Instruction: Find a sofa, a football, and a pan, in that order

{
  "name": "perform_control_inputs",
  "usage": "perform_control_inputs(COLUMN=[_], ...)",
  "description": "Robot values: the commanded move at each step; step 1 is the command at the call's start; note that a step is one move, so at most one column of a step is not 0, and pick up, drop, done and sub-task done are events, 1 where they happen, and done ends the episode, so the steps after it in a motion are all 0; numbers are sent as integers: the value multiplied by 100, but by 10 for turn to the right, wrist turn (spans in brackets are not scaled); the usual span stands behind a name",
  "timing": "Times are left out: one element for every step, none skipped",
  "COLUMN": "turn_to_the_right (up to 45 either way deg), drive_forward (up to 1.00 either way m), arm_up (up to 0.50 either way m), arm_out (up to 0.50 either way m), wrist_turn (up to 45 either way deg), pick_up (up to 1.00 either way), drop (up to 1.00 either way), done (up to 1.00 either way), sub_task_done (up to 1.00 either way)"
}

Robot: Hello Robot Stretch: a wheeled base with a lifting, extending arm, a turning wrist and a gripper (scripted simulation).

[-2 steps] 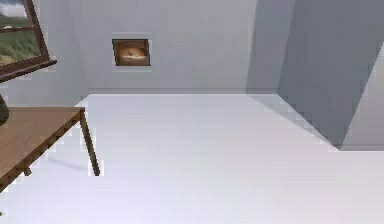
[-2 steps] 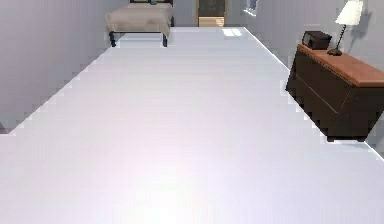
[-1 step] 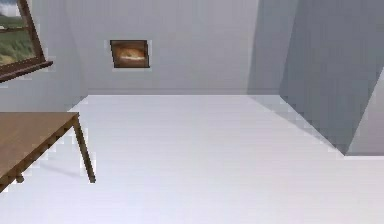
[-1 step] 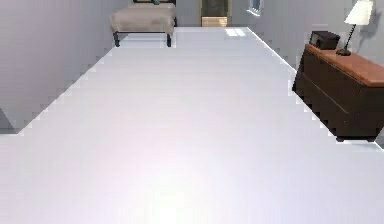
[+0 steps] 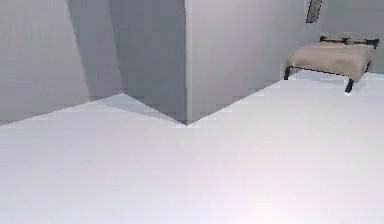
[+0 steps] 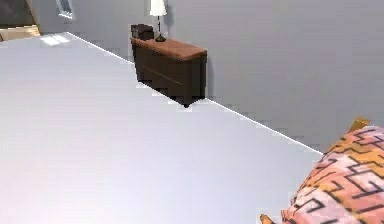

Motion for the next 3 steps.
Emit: perform_control_inputs(turn_to_the_right=[420,0,90], drive_forward=[0,30,0], arm_up=[0,0,0], arm_out=[0,0,0], wrist_turn=[0,0,0], pick_up=[0,0,0], drop=[0,0,0], done=[0,0,0], sub_task_done=[0,0,0])
